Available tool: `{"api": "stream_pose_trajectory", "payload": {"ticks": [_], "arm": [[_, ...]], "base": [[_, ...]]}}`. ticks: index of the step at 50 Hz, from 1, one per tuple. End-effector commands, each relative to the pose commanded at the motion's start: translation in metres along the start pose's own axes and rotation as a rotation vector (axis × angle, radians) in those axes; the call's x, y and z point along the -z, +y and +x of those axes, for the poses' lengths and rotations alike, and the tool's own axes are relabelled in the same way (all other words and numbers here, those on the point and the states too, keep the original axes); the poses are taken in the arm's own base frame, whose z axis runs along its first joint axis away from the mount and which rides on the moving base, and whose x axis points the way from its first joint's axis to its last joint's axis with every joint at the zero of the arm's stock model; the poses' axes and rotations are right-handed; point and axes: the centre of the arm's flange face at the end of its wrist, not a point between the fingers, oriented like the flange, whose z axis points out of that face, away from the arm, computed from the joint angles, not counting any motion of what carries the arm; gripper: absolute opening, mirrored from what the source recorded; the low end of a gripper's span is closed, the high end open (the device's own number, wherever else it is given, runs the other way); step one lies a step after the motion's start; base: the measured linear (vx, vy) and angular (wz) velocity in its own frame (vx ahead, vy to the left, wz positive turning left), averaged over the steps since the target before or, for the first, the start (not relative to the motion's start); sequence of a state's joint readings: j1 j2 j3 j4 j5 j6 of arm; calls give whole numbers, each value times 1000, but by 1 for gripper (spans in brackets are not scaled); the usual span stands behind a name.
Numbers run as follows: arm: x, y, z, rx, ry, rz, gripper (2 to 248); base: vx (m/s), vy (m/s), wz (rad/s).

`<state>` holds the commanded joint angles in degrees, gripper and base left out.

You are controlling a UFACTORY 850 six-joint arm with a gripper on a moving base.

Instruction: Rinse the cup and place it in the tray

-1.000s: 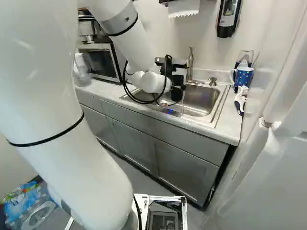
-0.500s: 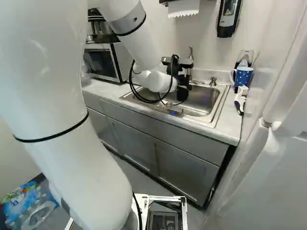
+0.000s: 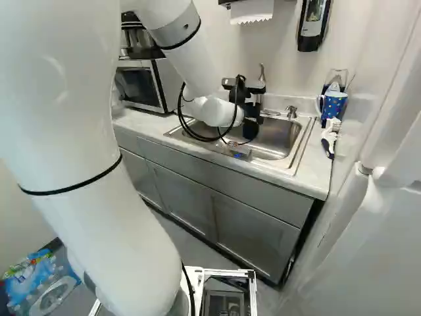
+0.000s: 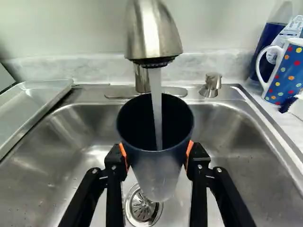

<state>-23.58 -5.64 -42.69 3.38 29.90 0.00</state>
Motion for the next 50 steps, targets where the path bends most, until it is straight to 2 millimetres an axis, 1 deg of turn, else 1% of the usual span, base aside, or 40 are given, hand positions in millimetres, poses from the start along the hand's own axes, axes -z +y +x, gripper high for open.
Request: {"api": "stream_pose_trajectory", "payload": {"ticks": [50], "arm": [[0, 0, 0, 0, 0, 0, 126]], "base": [[0, 0, 0]]}}
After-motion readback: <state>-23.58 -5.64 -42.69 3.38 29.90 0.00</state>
